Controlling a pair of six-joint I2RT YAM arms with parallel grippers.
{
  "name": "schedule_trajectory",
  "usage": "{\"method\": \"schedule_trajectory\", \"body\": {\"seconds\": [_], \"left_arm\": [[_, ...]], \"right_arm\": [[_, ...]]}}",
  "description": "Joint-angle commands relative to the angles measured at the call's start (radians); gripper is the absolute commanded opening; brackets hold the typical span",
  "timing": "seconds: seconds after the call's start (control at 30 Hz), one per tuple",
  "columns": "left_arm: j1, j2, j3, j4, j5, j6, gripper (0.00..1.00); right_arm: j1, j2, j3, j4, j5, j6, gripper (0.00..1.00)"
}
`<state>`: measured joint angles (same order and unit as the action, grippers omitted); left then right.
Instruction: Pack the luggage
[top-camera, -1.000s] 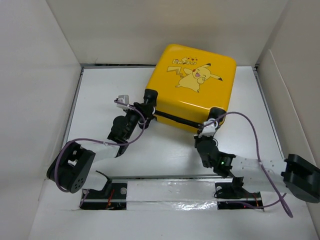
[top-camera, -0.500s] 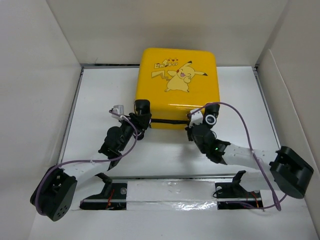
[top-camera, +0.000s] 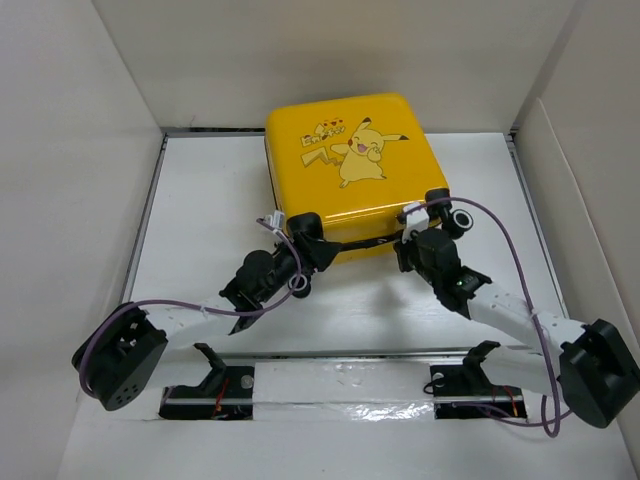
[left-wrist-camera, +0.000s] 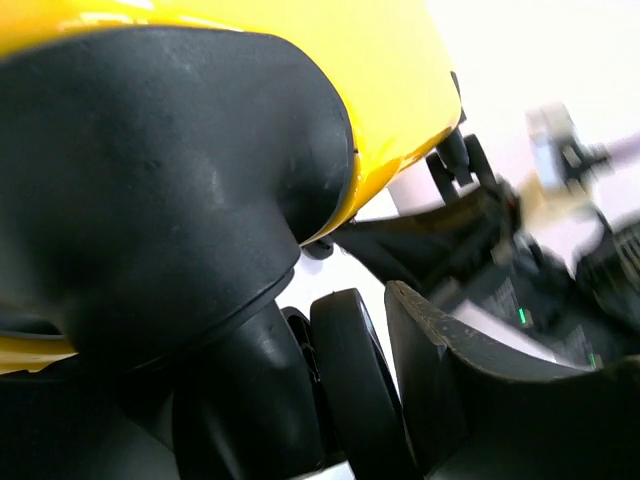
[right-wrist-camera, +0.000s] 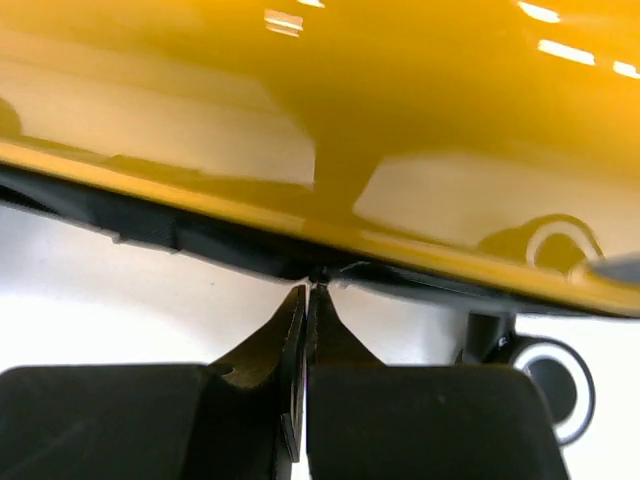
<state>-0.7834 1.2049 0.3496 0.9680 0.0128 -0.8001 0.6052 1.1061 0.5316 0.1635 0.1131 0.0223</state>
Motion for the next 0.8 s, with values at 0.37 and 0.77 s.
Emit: {"method": "schedule_trajectory", "body": {"seconds": [0.37,0.77], "left_arm": [[-0.071,-0.08,0.143,-0.007,0.483,0.157,0.0],[-0.039,-0.275,0.132,-0.309,0.288,0.197,0.02]], "right_arm": [[0.453,-0.187,0.03,0.2,-0.21,0.155,0.0],[0.391,-0.129,-0.068,0.34,-0.105,0.203,0.0]]}}
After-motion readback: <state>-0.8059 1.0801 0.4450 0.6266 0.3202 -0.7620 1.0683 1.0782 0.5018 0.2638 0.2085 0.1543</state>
